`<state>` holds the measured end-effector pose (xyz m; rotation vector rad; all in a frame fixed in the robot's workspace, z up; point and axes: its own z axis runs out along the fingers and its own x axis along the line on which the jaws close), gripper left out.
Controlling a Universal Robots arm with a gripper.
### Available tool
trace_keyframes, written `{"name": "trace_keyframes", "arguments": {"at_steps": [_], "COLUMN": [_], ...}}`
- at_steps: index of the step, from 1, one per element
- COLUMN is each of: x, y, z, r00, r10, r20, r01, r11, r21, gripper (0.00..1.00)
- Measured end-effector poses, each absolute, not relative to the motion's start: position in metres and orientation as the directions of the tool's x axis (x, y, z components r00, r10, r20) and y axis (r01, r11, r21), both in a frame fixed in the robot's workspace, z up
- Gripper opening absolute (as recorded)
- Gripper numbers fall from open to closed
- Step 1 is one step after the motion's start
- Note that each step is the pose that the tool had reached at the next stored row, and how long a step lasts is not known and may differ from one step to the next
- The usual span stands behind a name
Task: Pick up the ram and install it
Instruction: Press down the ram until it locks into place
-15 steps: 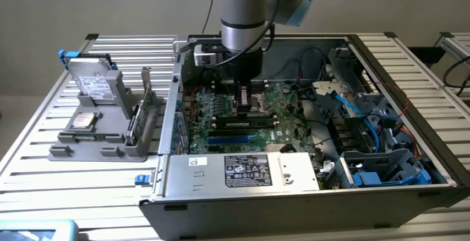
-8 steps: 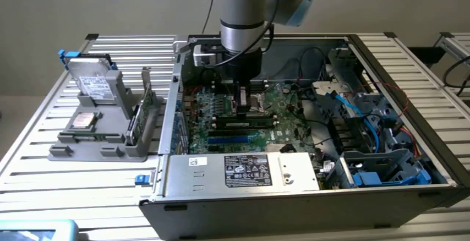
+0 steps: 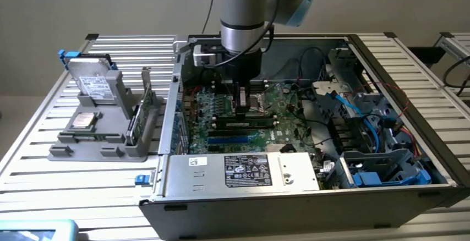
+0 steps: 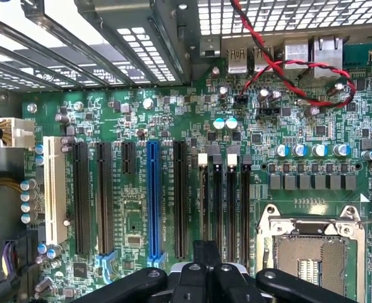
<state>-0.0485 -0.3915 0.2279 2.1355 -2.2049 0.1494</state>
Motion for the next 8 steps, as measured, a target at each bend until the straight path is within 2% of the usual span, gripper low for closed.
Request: {"name": "trace_keyframes", "arguments": {"at_steps": [8], "x": [-0.0485], "y": [-0.3915], "z": [0.225], "r00": [-0.033], "r10": [-0.993], "r20": [0.117], "r01": [-0.999], "r11": [0.031], "r21": [-0.022], "gripper": [0.11]}}
